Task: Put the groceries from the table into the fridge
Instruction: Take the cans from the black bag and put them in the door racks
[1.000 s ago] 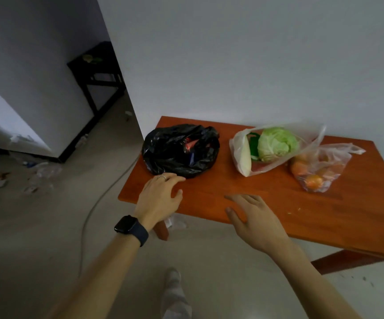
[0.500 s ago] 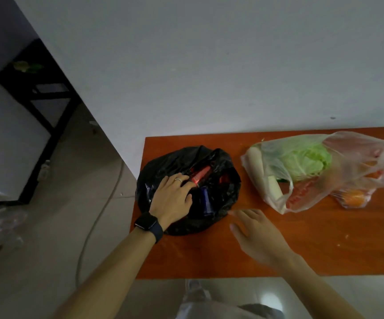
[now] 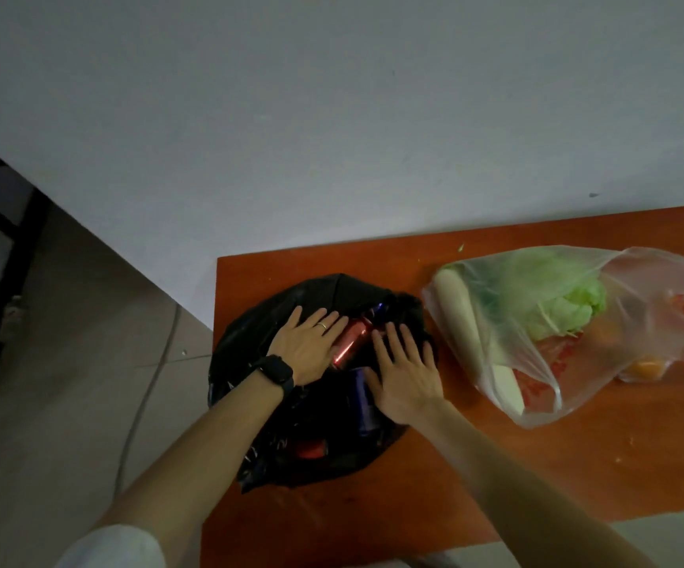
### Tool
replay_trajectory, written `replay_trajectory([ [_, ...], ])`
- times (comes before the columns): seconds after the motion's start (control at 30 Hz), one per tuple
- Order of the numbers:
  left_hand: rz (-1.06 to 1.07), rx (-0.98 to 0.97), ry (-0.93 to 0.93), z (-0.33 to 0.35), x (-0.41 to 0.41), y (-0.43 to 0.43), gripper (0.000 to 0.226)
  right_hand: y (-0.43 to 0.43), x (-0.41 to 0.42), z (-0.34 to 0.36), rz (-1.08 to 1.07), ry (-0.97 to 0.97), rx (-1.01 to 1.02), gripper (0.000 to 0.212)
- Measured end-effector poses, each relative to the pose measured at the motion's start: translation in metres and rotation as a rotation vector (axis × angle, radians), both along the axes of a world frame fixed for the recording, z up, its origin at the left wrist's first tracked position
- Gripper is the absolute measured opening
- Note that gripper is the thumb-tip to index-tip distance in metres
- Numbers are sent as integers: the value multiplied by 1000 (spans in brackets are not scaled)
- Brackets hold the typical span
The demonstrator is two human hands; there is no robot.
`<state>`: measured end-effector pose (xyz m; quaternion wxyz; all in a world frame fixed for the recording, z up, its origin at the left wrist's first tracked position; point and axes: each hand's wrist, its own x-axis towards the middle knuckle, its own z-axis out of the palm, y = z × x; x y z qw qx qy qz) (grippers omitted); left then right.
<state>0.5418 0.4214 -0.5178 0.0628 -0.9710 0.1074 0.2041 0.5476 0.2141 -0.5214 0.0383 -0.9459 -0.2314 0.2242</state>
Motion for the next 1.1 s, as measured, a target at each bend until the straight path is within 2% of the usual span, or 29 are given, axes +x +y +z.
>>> replay_trajectory([
  [0.1,75,-50,94,-9,22,5,56,-19,26,-20,-155,133,0,67],
  [0.17,66,-19,111,-13,33,11,56,-30,37,-26,-144,166,8,65],
  [0.23,66,-7,104,-17,49,15,57,-40,48,-31,-135,169,-4,73],
  [0.37,58,-5,16,-21,71,16,56,-54,53,-42,-91,157,-111,87],
  [0.5,8,-37,-86,-27,77,9,57,-60,46,-54,-91,115,-159,83],
  [0.6,-137,-33,-201,-34,68,5,36,-57,46,-49,-177,143,-47,77],
  [0.67,-154,-61,-301,-35,58,1,27,-53,41,-40,-279,98,85,70],
  [0.73,-114,-100,-321,-32,51,-8,38,-44,29,-32,-344,-51,204,66],
  [0.8,-44,-92,-247,-28,49,-21,54,-33,19,-30,-407,-121,242,59],
  [0.87,9,-4,-126,-25,52,-32,70,-19,21,-29,-521,29,238,62],
  [0.97,56,68,-17,-28,59,-43,86,-9,33,-34,-636,257,203,78],
  [1.03,86,80,13,-33,63,-47,91,-9,39,-38,-649,342,155,86],
  [1.1,113,58,19,-33,63,-48,86,-9,42,-42,-640,375,124,91],
])
